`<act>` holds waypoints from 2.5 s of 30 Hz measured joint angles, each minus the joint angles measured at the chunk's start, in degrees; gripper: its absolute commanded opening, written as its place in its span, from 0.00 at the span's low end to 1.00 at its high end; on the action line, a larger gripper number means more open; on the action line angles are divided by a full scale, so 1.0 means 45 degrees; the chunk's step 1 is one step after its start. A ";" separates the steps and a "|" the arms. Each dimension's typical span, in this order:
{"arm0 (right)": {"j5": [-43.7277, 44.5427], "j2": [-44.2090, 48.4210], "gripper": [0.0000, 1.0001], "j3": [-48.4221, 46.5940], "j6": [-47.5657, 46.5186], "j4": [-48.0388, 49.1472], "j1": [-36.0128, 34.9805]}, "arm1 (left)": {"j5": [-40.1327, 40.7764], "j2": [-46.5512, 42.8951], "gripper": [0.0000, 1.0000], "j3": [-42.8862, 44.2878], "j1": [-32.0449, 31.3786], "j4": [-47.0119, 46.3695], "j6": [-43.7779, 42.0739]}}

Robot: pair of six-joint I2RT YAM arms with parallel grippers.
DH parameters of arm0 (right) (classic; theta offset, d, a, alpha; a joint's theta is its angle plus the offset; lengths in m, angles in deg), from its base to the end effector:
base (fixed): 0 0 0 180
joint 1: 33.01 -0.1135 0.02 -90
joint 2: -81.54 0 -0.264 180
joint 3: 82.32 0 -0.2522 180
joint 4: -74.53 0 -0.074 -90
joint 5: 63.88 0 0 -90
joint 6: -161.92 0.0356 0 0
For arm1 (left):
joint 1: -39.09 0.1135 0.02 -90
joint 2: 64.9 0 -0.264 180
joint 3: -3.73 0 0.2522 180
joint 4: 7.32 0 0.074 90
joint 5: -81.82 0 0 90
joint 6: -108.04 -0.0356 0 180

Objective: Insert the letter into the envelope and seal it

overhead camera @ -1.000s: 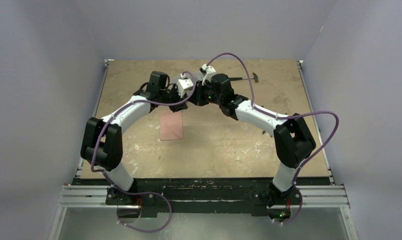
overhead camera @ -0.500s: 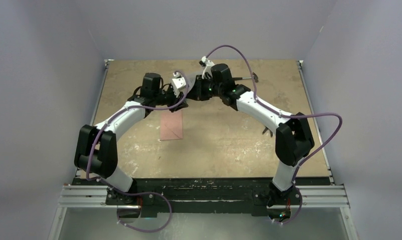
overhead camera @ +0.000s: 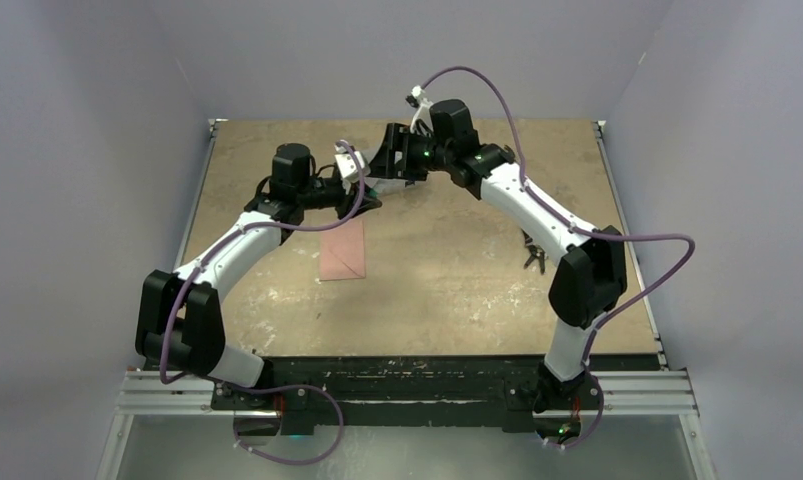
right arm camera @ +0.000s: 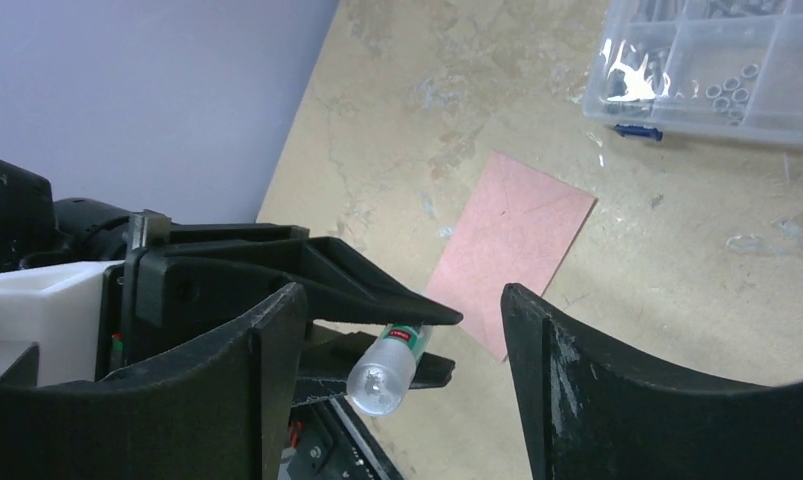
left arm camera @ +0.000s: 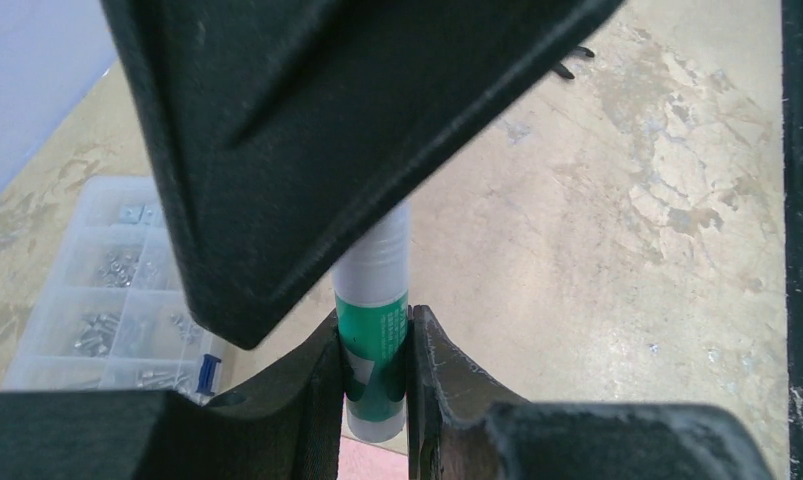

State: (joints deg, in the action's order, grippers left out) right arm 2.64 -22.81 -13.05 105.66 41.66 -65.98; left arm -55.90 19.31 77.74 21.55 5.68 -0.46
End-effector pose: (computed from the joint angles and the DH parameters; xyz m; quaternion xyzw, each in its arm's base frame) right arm 0.3543 0.2467 0.3497 -0.1015 0.8332 0.4278 0.3353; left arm 0.3083 -0.1251 0.2929 0.4479 0.6572 -0.3335 0.5062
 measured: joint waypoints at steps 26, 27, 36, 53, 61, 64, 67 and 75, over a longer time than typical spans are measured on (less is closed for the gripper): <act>0.4561 0.3565 0.71 0.5202 0.2132 -0.0155 0.0699 | 0.6917 0.2351 0.14 0.0019 -0.0262 0.1948 0.5401; 0.4575 0.3643 0.71 0.5289 0.2176 -0.0126 0.0729 | 0.7169 0.2555 0.14 0.0049 -0.0151 0.2025 0.5940; 0.4566 0.4391 0.71 0.5931 0.2317 0.0253 0.0772 | 0.8631 0.5323 0.15 0.1583 0.0903 0.2453 0.9981; 0.4512 0.4614 0.70 0.6722 0.2399 0.0675 0.0942 | 0.9058 0.7198 0.34 0.3832 0.0971 0.2749 1.2191; 0.4333 0.4609 0.70 0.6722 0.2395 0.0733 0.1010 | 0.8796 0.7198 0.42 0.3837 0.0971 0.2710 1.2177; 0.4328 0.4609 0.70 0.6722 0.2399 0.0729 0.1010 | 0.8616 0.7193 0.48 0.3847 0.0971 0.2676 1.2148; 0.4328 0.4609 0.70 0.6722 0.2395 0.0724 0.1010 | 0.8446 0.7159 0.53 0.3876 0.0976 0.2701 1.2041; 0.4318 0.4609 0.70 0.6581 0.2375 0.0680 0.1035 | 0.8272 0.6212 0.69 0.3876 0.1156 0.3580 1.1579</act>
State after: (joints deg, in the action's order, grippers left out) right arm 22.07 -2.07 16.57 116.35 44.72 -61.33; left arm -18.68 47.26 95.18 26.75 21.79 51.65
